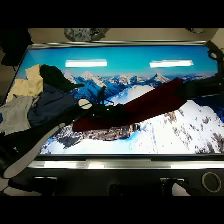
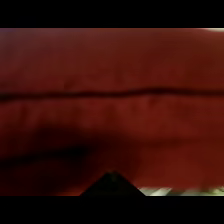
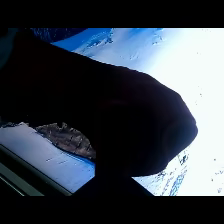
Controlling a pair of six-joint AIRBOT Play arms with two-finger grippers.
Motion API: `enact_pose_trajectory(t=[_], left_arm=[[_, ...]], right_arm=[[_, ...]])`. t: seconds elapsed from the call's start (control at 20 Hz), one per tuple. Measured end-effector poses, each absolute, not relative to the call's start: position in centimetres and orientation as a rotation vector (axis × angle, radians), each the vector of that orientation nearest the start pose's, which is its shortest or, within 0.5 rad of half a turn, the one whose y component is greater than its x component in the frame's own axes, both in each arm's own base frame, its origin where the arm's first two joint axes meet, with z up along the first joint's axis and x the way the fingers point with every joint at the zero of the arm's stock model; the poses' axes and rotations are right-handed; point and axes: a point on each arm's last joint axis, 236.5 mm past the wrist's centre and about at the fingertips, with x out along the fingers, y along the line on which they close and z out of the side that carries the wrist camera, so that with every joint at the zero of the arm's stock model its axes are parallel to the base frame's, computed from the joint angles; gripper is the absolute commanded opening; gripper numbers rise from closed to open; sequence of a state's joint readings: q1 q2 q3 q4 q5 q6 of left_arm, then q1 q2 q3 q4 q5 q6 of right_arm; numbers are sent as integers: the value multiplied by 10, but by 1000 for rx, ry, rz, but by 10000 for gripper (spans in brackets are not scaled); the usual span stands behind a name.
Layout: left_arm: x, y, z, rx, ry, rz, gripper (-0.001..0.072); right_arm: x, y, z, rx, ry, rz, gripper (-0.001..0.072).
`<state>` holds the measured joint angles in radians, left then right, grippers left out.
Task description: Fold the shirts.
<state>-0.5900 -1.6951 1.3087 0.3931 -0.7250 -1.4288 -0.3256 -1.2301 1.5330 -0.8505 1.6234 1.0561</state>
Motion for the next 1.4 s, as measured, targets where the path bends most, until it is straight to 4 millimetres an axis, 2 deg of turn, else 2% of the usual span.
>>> enact_pose_trajectory(t=[0.1, 0.2, 0.35, 0.5, 0.6, 0.65, 0.75, 0.8, 0.95, 1.05, 1.15, 1.2, 1.25, 1.3, 1.4], left_arm=[[371, -445, 4, -822, 1262, -789, 28], [361, -470, 1, -843, 1306, -840, 28], [349, -501, -3, -900, 1369, -898, 26], [358, -505, 11, -933, 1349, -964, 24], [370, -488, 36, -879, 1285, -1007, 24], [379, -473, 51, -828, 1241, -1013, 25], [399, -429, 91, -714, 1135, -989, 25], [413, -398, 112, -650, 1072, -947, 25], [452, -288, 182, -530, 858, -753, 26], [461, -214, 230, -497, 725, -623, 26], [455, -150, 273, -478, 609, -507, 27], [447, -130, 289, -468, 571, -471, 27], [438, -113, 305, -462, 534, -439, 27], [429, -101, 316, -451, 508, -417, 27], [411, -90, 331, -433, 481, -396, 27]], right_arm=[[350, 47, 197, 157, 987, 637, 38], [341, 50, 208, 140, 966, 635, 38], [339, 51, 219, 134, 929, 620, 38], [352, 55, 226, 150, 874, 615, 37], [360, 69, 224, 157, 865, 651, 38], [364, 80, 223, 156, 863, 677, 38], [374, 109, 216, 147, 861, 738, 38], [380, 127, 212, 142, 854, 768, 38], [396, 193, 193, 130, 845, 867, 38], [401, 242, 169, 136, 875, 928, 39], [399, 294, 137, 153, 922, 990, 49], [397, 319, 119, 168, 949, 1010, 249], [397, 344, 100, 193, 972, 1018, 598], [396, 364, 83, 219, 993, 1023, 691], [391, 394, 53, 275, 1045, 1025, 679]])
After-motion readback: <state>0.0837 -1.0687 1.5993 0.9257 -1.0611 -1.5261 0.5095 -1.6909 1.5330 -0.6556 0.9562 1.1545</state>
